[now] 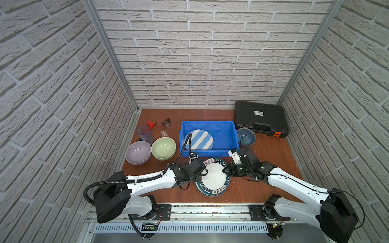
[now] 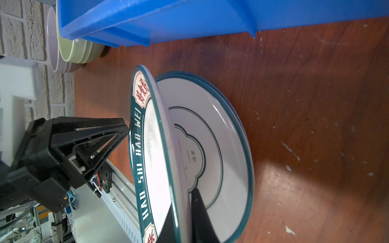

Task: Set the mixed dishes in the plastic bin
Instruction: 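Lift the green-rimmed plates with both grippers and carry them over the blue bin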

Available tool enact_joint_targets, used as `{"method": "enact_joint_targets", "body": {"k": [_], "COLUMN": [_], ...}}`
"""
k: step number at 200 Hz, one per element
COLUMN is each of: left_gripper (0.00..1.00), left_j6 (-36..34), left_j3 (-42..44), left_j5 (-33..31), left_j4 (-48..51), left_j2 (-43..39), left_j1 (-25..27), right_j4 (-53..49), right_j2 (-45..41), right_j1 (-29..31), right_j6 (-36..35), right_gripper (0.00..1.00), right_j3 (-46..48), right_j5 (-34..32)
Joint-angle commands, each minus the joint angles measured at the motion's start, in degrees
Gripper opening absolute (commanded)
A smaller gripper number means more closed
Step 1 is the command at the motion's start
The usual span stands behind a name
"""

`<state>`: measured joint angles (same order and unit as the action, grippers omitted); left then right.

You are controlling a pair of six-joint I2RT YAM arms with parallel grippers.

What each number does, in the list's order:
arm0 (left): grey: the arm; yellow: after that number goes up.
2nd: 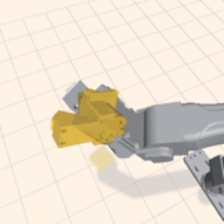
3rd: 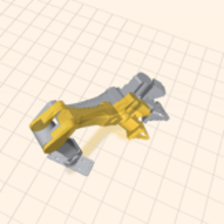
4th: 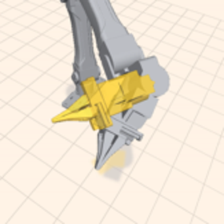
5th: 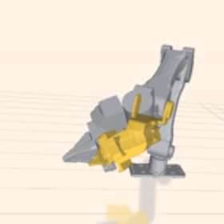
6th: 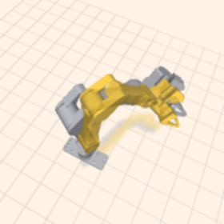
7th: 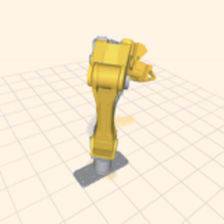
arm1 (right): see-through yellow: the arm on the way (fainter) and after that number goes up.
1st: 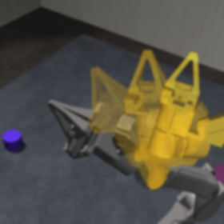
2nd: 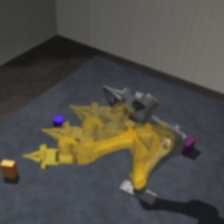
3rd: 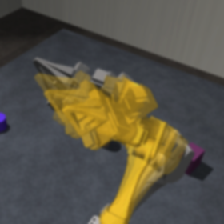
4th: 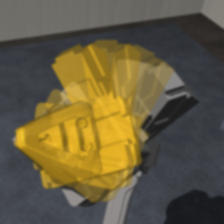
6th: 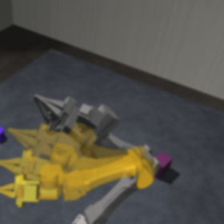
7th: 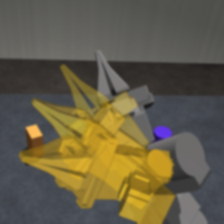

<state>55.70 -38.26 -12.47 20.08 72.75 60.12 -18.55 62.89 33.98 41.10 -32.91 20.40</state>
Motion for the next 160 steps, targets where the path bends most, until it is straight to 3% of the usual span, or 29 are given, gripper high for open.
{"method": "enact_joint_targets", "body": {"k": [1, 45, 93, 128, 160], "left_gripper": [0.3, 0.46, 0.53, 0.62, 0.62], "left_j6": [-0.13, -1.32, -7.98, -14.03, -16.62], "left_j3": [-1.76, -3.59, -6.38, -9.63, -12.62], "left_j5": [-1.66, -2.79, 4.91, 10.27, 13.77], "left_j4": [4.02, 11.65, 15.96, 16.95, 14.2], "left_j2": [-2.85, -9.56, -18.26, -17.14, -12.55], "left_j1": [-0.36, -3.78, -18.72, -28.77, -34.18], "right_j4": [-1.19, -8.1, -15.21, -17.39, -16.54], "right_j2": [-1.36, -3.0, -2.74, -0.41, 4.37], "right_j1": [0.39, 0.39, 0.35, -0.4, -2.6], "right_j6": [-2.56, -7.52, -11.19, -12.45, -12.64], "right_gripper": [0.06, 0.06, 0.06, 0.06, 0.06], "right_j3": [-2.33, -7.69, -17.3, -24.38, -31.06], "right_j5": [0.47, 1.92, 2.66, 0.67, -0.51]}}
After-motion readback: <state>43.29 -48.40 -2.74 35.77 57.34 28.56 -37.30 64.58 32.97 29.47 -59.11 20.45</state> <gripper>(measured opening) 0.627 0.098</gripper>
